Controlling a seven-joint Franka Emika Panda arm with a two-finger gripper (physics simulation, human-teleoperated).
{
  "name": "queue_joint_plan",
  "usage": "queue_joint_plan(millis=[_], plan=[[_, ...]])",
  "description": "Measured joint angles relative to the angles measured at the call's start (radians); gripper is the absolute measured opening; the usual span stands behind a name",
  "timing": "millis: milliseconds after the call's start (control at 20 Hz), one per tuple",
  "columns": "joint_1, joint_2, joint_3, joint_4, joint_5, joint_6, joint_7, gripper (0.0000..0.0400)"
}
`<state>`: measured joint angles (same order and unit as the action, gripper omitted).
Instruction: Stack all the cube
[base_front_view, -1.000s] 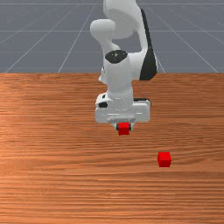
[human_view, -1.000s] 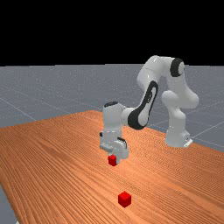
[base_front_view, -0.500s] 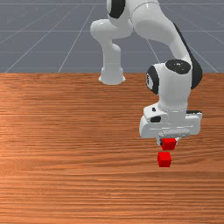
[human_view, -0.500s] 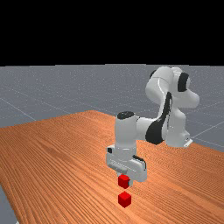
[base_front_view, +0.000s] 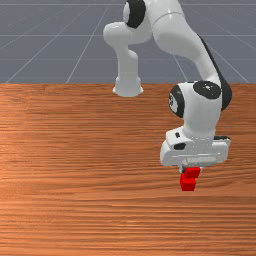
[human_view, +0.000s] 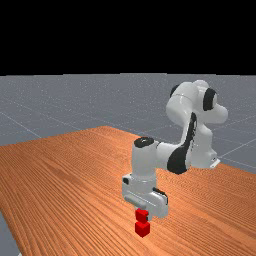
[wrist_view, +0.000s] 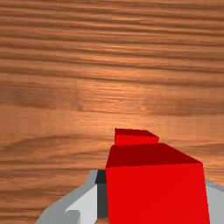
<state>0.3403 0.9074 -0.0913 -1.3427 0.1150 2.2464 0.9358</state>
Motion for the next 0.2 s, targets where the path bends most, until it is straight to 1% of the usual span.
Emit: queue_joint_plan(millis=[150,200], plan=[[0.004,0.002,-0.007,0.006,-0.008,0.004,0.001,0.0197],[0.008,0.003,-0.013,0.006,-0.015,0.005,0.006,0.0277]])
